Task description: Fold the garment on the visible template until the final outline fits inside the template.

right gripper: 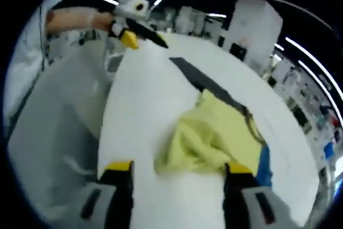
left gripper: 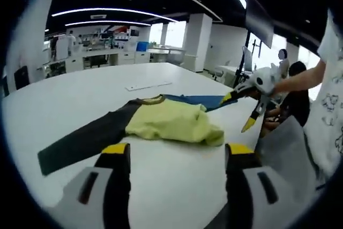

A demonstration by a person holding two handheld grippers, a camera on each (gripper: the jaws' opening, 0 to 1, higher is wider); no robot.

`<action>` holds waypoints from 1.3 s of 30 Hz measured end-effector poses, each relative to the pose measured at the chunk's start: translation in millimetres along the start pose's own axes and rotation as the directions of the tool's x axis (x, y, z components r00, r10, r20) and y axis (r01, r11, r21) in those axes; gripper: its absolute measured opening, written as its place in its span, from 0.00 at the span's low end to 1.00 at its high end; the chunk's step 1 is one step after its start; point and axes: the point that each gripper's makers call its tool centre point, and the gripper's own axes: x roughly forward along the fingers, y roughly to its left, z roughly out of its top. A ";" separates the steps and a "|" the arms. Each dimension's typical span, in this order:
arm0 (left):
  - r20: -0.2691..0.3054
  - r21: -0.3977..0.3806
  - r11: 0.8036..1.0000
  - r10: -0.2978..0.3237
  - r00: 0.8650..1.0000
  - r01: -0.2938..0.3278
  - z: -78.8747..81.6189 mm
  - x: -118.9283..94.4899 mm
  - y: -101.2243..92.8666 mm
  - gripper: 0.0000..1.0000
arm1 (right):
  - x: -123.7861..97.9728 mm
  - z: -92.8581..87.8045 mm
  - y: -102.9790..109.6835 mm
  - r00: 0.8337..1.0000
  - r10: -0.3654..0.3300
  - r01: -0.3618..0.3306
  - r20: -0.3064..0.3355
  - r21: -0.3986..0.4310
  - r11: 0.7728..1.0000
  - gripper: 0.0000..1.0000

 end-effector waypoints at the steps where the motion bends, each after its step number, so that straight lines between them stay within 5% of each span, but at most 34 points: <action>1: 0.001 -0.001 1.000 0.004 1.000 -0.004 -0.4 -0.2 0.1 0.68 | 2.9 0.0 1.5 1.000 0.003 -0.003 -0.004 -0.023 1.000 0.62; 5: 0.009 -0.006 1.000 0.023 1.000 -0.023 -1.8 -3.2 1.9 0.68 | 12.9 0.6 2.0 1.000 -0.010 0.008 -0.008 -0.145 0.989 0.53; 10: 0.010 -0.004 0.999 0.044 0.999 -0.044 -5.0 -5.6 1.3 0.67 | 23.0 -2.7 5.6 1.000 0.012 -0.017 -0.029 -0.200 0.980 0.45; 39: 0.024 -0.046 0.998 0.055 0.998 -0.054 -16.2 -2.9 -8.7 0.65 | 54.0 -8.1 -1.9 0.997 0.045 -0.058 -0.061 -0.227 0.972 0.04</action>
